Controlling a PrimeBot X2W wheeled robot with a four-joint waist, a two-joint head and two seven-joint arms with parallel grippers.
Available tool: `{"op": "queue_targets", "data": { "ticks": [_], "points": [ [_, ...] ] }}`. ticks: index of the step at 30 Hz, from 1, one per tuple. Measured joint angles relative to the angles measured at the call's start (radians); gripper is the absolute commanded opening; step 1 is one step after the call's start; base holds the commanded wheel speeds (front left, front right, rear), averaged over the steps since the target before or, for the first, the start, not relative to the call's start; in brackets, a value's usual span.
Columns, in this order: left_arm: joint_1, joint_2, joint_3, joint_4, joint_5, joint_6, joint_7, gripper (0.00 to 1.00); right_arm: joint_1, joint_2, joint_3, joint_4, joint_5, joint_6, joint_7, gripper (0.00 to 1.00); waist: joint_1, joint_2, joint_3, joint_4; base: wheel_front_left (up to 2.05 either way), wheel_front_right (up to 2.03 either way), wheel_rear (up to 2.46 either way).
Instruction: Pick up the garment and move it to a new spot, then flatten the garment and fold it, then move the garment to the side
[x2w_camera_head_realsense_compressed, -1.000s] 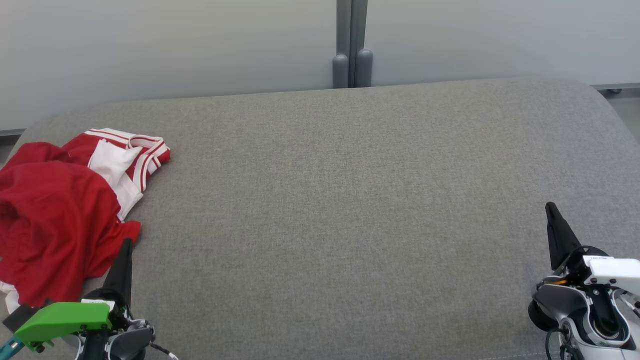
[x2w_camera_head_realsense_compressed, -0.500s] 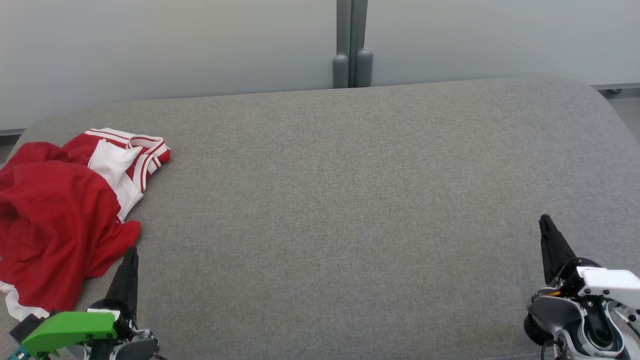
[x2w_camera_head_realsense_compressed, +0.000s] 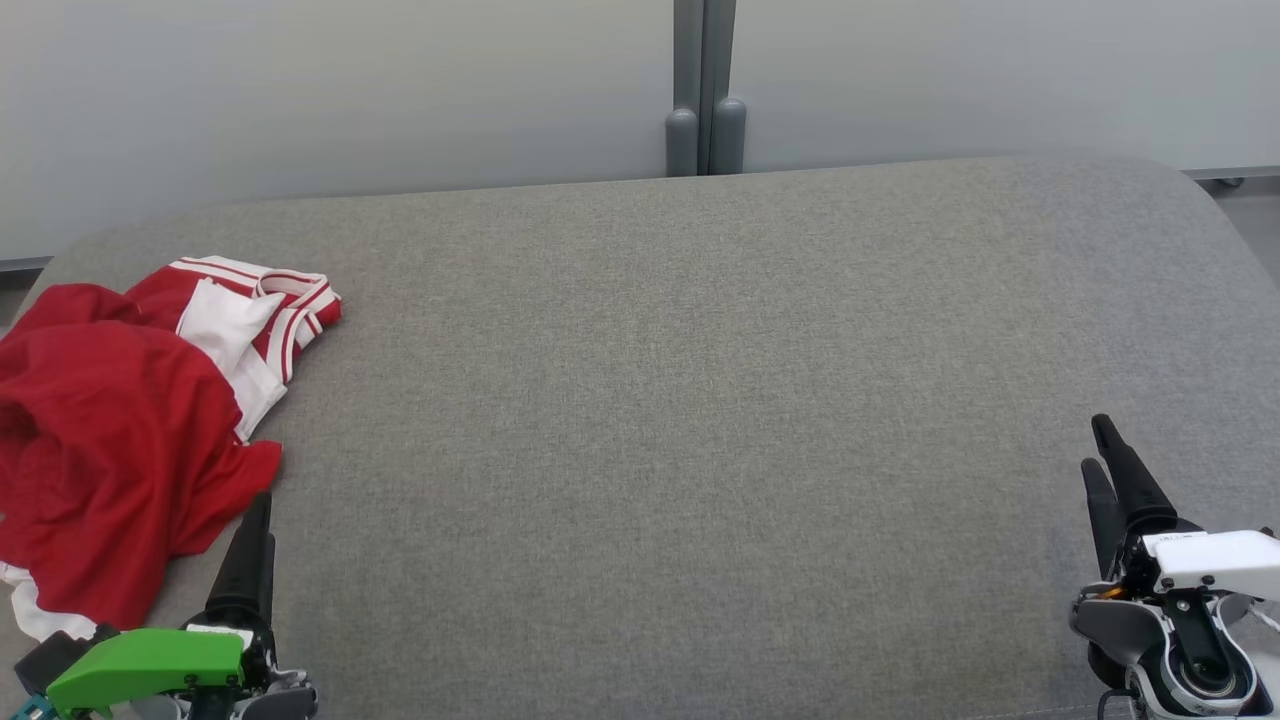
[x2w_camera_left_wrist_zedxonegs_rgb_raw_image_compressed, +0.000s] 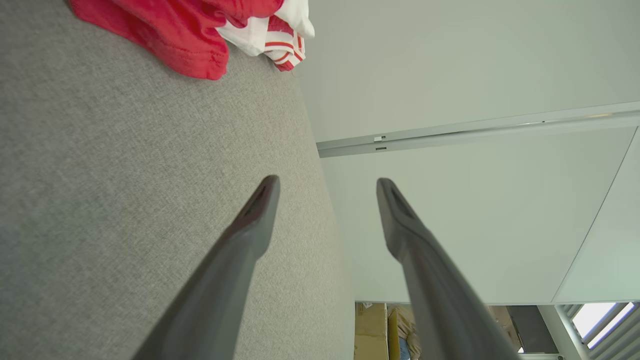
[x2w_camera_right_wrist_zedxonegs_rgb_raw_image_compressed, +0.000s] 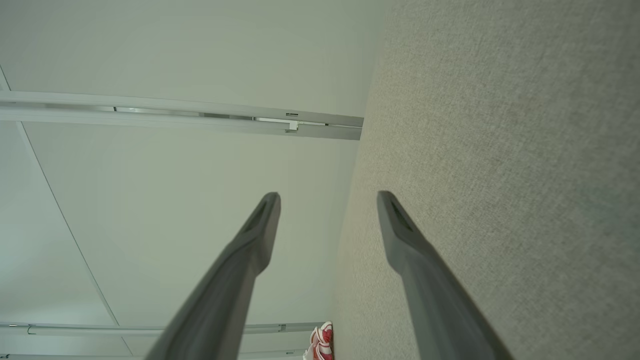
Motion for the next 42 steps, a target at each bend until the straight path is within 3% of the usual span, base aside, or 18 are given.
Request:
{"op": "queue_targets", "data": {
  "ticks": [11,42],
  "points": [
    [0.000,0.032,-0.031,-0.005,0.151,0.018,-0.034,1.00,-0.003,-0.029,0.057,-0.038,-0.198,-0.049,-0.032,1.00,0.0000,0.0000,0.001,0.001,0.00,0.00,0.00],
    [0.022,0.058,-0.048,-0.060,0.560,0.061,-0.135,1.00,0.006,-0.072,0.182,-0.080,-0.657,-0.120,-0.136,1.00,0.0000,0.0000,0.002,-0.007,0.00,0.00,0.00]
  ]
}}
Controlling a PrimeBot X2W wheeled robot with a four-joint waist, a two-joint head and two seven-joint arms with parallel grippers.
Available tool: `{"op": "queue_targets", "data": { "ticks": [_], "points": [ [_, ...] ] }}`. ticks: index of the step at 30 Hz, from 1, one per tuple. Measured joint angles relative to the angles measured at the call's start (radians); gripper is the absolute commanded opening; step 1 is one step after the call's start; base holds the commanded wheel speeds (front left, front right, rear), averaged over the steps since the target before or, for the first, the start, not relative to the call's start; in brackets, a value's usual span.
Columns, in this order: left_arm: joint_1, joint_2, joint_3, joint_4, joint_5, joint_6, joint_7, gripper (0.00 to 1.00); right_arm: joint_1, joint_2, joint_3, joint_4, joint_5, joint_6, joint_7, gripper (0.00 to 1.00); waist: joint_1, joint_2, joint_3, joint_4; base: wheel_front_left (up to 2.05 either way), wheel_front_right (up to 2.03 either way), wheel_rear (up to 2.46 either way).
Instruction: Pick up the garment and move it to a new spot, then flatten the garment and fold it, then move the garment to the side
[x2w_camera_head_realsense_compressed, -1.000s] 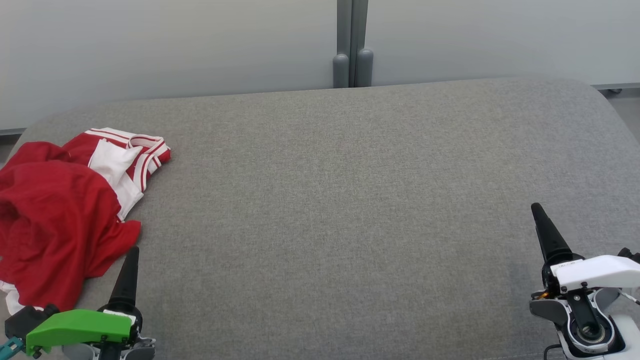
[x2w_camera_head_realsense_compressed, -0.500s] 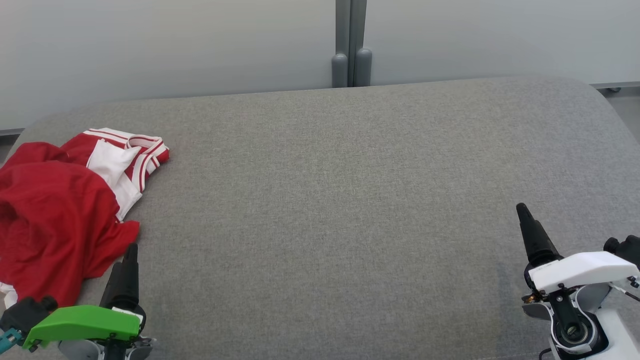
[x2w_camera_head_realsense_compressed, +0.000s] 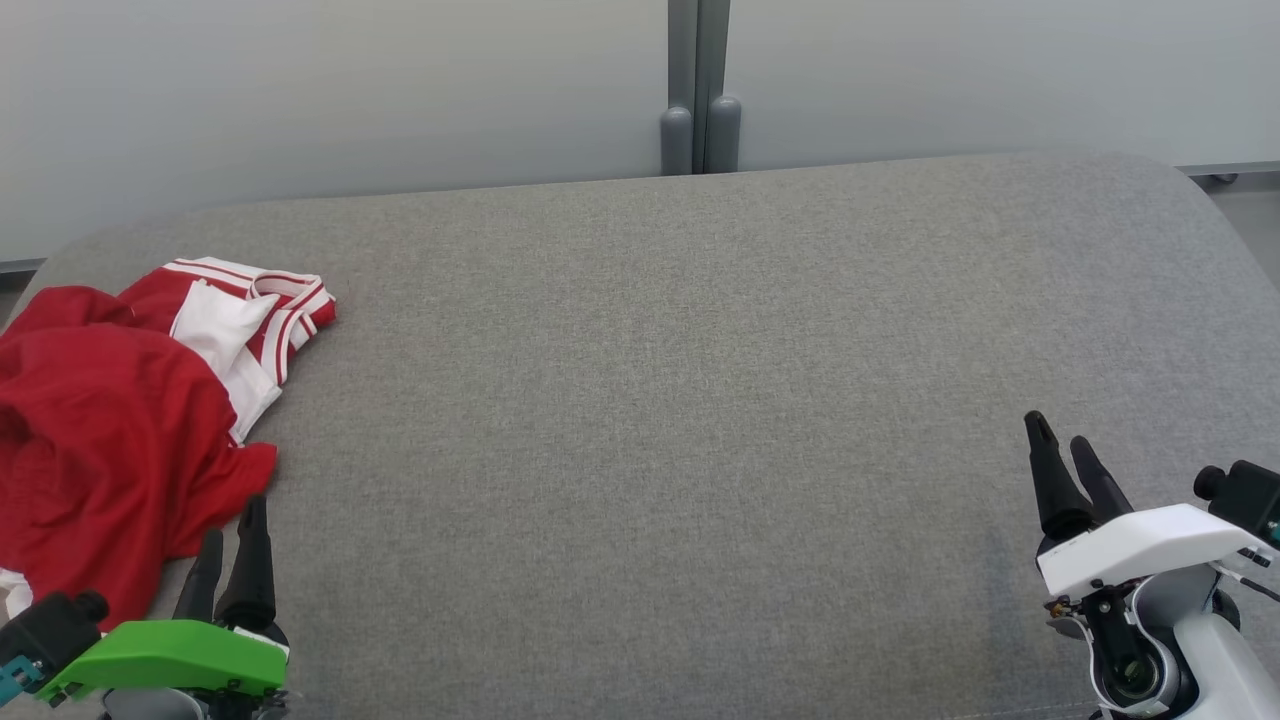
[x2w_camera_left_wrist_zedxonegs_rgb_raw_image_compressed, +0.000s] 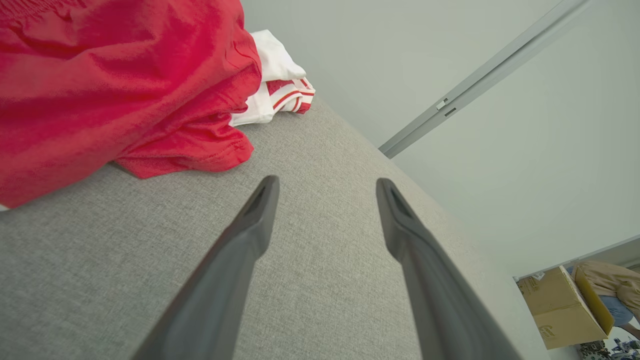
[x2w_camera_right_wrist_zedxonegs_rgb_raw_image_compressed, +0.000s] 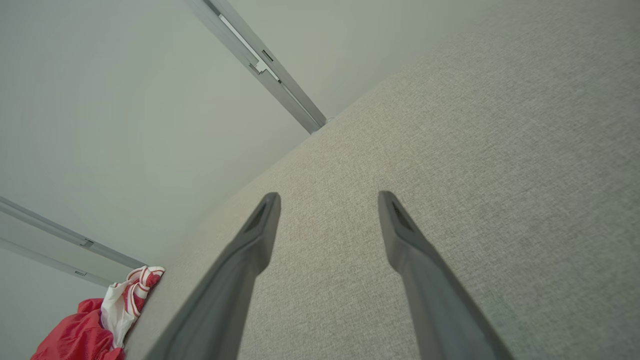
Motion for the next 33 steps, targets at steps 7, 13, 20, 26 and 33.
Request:
{"op": "queue_targets", "data": {
  "ticks": [7,13,20,26,33],
  "points": [
    [0.007,0.002,0.001,0.000,0.083,0.001,-0.022,1.00,0.003,-0.008,0.021,-0.006,-0.084,-0.010,-0.021,1.00,0.0000,0.0000,0.000,-0.002,0.00,0.00,0.00],
    [0.015,0.006,0.002,-0.001,0.163,0.001,-0.044,1.00,0.007,-0.028,0.036,-0.009,-0.162,-0.027,-0.039,1.00,0.0000,0.0000,-0.001,-0.003,0.00,0.00,0.00],
    [0.025,0.010,0.007,-0.002,0.267,0.001,-0.067,1.00,0.021,-0.039,0.055,-0.020,-0.258,-0.035,-0.066,1.00,0.0000,0.0000,-0.004,-0.007,0.00,0.00,0.00],
    [0.029,0.012,0.014,-0.002,0.345,0.000,-0.087,1.00,0.030,-0.063,0.060,-0.024,-0.328,-0.035,-0.085,1.00,0.0000,0.0000,-0.007,-0.009,0.00,0.00,0.00],
    [0.049,0.013,0.026,-0.002,0.439,-0.002,-0.111,1.00,0.053,-0.072,0.068,-0.034,-0.402,-0.024,-0.111,1.00,0.0000,0.0000,-0.010,-0.012,0.00,0.00,0.00]
  ]
}}
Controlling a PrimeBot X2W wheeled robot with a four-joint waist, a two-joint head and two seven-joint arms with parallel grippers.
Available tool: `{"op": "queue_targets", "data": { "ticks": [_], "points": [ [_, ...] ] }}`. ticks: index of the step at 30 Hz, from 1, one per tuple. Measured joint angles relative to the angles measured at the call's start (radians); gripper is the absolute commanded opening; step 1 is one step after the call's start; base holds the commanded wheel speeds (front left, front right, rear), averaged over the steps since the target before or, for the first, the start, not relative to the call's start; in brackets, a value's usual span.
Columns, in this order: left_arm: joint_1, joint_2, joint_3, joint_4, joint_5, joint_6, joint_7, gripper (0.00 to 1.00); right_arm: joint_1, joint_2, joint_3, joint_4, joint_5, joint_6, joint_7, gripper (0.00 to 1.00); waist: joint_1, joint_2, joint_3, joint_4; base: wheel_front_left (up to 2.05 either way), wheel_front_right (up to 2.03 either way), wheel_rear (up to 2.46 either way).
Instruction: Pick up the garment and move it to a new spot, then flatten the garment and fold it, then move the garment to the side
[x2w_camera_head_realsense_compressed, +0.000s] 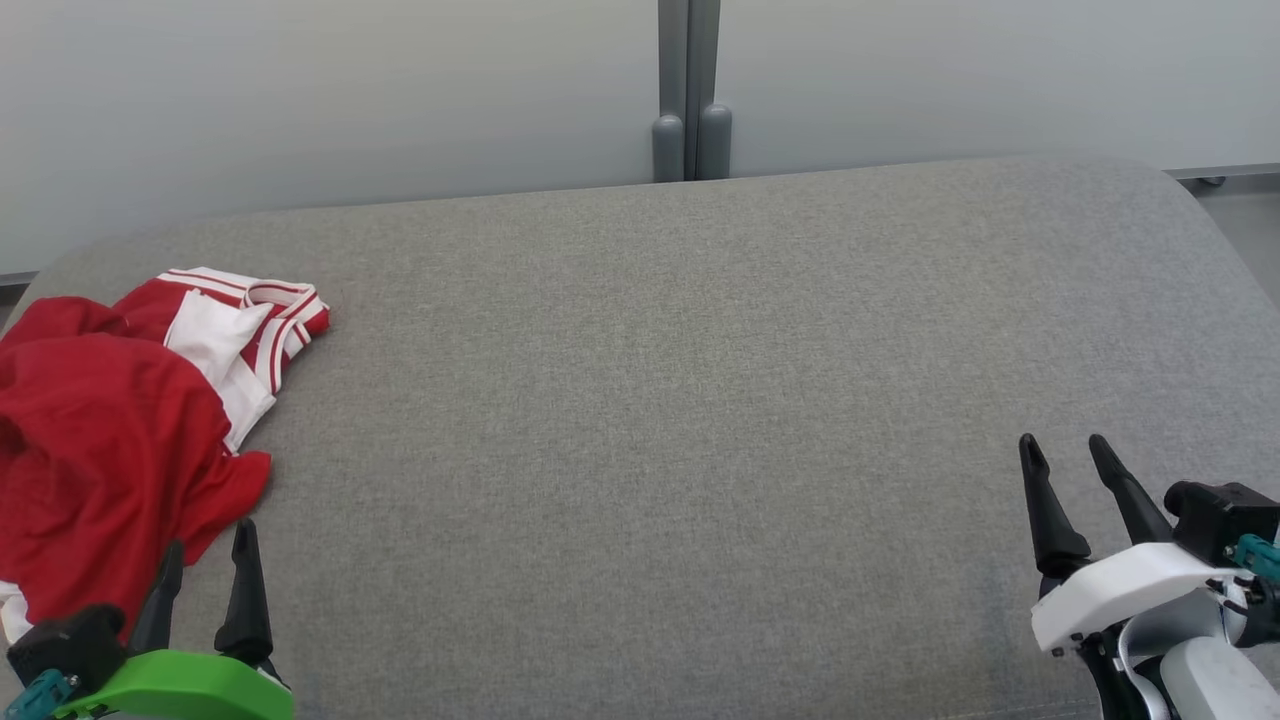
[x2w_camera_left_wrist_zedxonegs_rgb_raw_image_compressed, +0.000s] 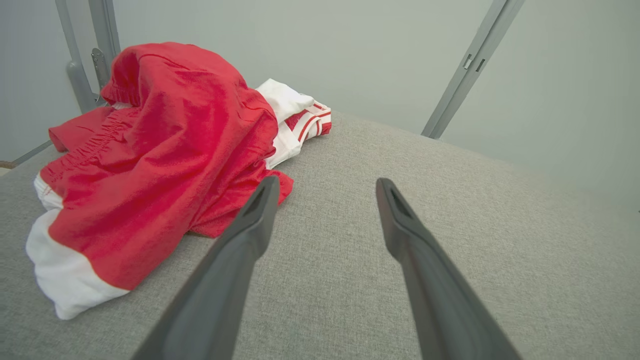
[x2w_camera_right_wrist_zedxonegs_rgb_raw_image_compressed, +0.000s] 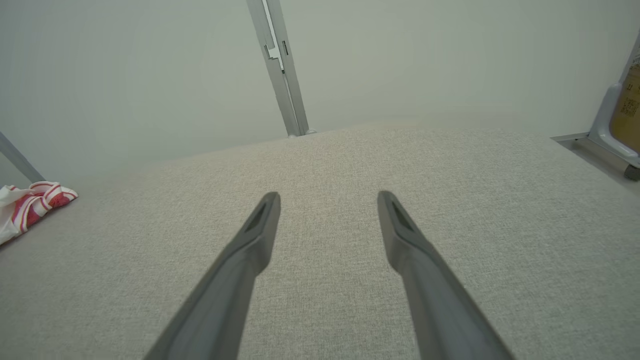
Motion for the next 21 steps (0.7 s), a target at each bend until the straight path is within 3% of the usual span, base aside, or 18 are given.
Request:
{"op": "queue_targets", "data": {
  "ticks": [21],
  "points": [
    [0.027,0.020,0.021,0.034,0.252,-0.026,-0.064,1.00,0.016,-0.024,-0.022,-0.053,-0.236,0.026,-0.061,1.00,0.0000,0.0000,-0.004,-0.015,0.00,0.00,0.00]
  ]
}}
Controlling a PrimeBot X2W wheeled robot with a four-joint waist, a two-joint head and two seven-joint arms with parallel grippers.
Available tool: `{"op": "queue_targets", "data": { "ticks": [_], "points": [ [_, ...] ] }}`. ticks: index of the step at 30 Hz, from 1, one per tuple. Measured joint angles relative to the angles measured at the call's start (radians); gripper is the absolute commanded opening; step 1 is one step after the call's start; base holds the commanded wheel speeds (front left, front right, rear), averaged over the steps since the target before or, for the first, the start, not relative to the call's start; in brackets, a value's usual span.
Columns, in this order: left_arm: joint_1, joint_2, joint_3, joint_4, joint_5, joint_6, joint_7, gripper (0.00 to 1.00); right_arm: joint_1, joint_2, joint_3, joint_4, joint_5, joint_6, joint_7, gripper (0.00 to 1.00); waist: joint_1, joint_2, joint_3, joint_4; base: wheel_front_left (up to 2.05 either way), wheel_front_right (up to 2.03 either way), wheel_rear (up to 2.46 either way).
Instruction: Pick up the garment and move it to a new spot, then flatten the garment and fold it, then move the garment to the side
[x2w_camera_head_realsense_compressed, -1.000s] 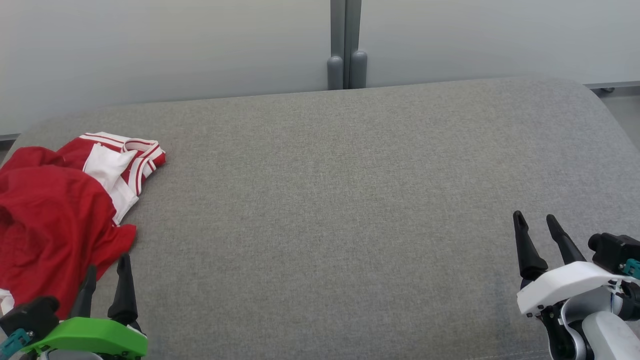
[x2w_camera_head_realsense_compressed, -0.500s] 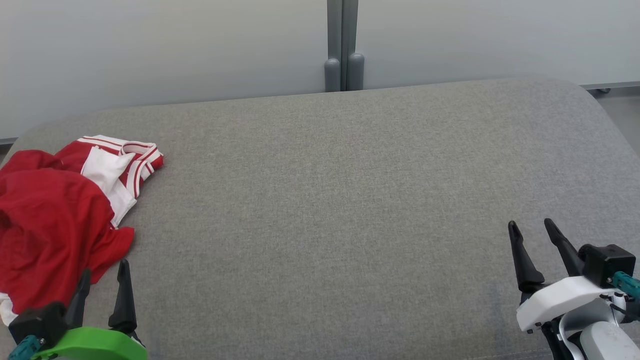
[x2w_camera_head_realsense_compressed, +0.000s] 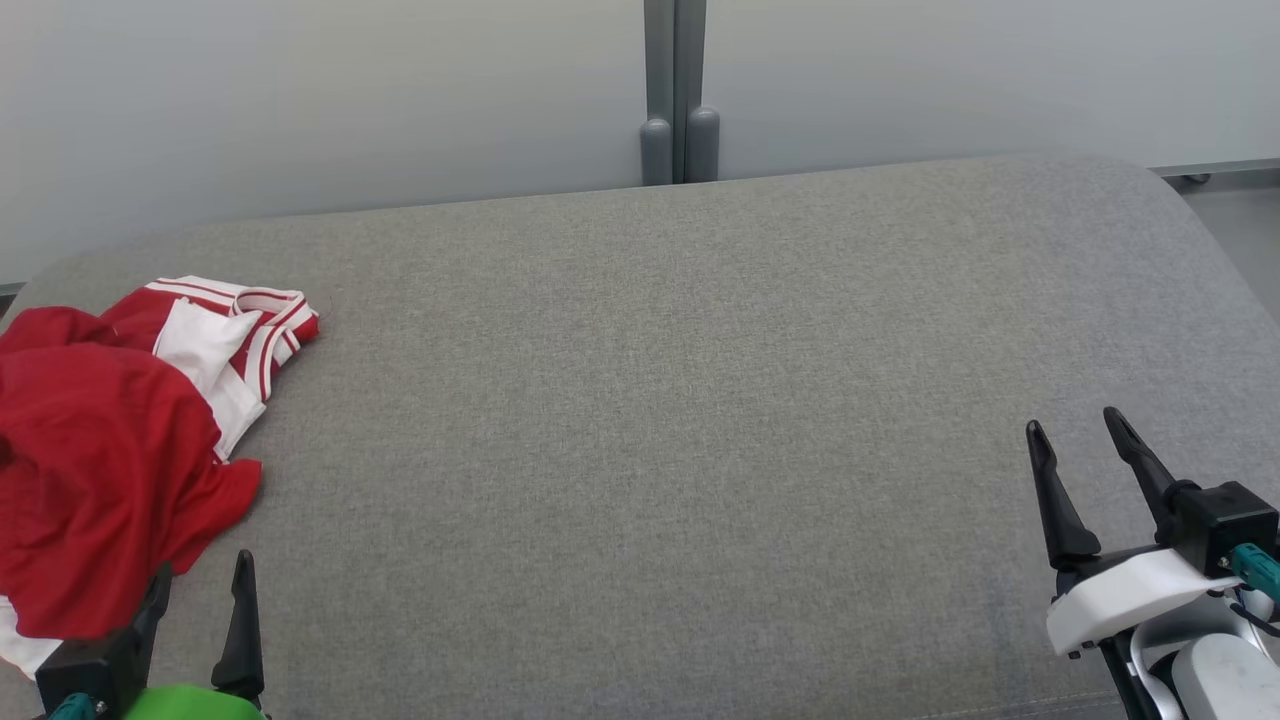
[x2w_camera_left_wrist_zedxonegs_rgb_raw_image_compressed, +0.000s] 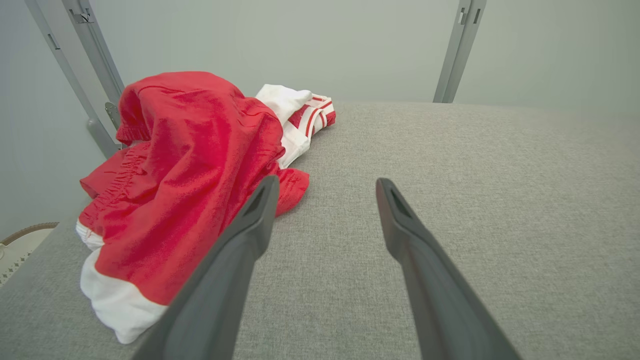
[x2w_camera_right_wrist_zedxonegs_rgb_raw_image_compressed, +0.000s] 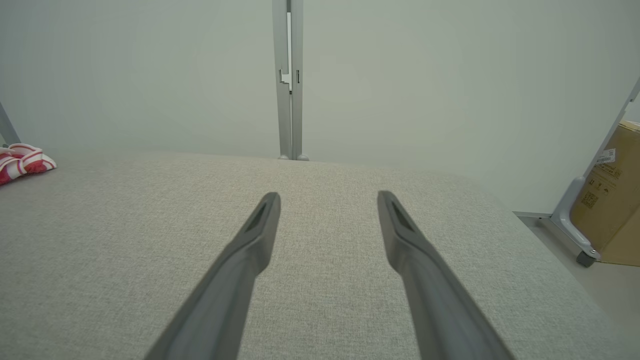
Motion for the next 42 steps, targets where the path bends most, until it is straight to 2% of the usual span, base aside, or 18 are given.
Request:
{"op": "queue_targets", "data": {
  "ticks": [14,27,34,42],
  "points": [
    [0.012,-0.007,0.034,0.032,-0.022,-0.012,0.000,1.00,0.018,0.007,-0.033,-0.008,-0.018,0.035,-0.002,1.00,0.0000,0.0000,-0.001,-0.009,0.00,0.00,0.00],
    [0.009,-0.021,0.045,0.038,-0.021,-0.021,0.000,1.00,0.039,0.035,-0.067,-0.024,-0.035,0.051,-0.002,1.00,0.0000,0.0000,0.002,-0.004,0.00,0.00,0.00],
    [0.004,-0.032,0.047,0.050,-0.017,-0.026,0.000,1.00,0.057,0.042,-0.072,-0.030,-0.042,0.067,-0.002,1.00,0.0000,0.0000,0.002,0.055,0.00,0.00,0.00],
    [0.017,-0.032,0.132,0.056,-0.017,-0.023,0.000,1.00,0.037,0.062,-0.019,-0.016,-0.062,0.098,-0.002,1.00,0.0000,0.0000,-0.007,0.149,0.00,0.00,0.00]
  ]
}}
